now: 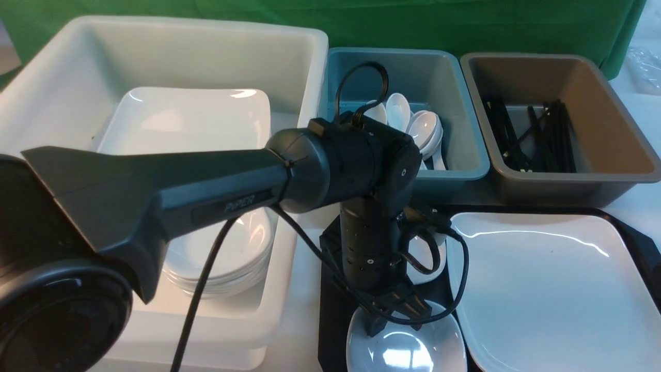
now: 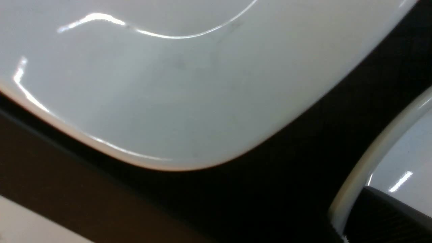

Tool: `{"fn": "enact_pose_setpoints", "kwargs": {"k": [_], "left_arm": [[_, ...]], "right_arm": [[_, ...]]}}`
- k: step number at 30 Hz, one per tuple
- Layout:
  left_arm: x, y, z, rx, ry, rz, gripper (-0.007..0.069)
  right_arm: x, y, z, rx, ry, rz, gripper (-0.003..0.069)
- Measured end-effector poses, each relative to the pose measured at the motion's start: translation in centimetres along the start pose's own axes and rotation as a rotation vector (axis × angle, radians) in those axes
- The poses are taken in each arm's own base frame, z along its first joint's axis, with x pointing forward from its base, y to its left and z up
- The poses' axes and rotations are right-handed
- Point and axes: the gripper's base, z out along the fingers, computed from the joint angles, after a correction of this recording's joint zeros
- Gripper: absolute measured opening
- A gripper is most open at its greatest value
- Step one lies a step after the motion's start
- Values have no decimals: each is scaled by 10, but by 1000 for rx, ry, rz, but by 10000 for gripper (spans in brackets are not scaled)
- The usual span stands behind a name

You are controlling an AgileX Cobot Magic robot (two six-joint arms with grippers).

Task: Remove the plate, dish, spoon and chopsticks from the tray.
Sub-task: Use the left arm to grab a small plate from the dinner plate, then use the left arm to put the small plate into the large storage box on the left

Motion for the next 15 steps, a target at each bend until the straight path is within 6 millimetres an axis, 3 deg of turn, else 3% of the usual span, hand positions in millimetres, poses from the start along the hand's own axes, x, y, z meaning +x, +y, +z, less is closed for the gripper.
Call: {"fn": "enact_pose_setpoints", "kwargs": {"k": [4,8,15], "left_arm": [[-1,-2,-10,12,5,-10,148],[-4,-8,-41,47,-66,-14,55],[7,-19,-131,69,-318,2,34]], "right_arm": [[-1,-1,0,6,-13,1,27],[-2,-1,0,8,-17,2,27],[-18,3,-16,27,-83,-40,27]]}}
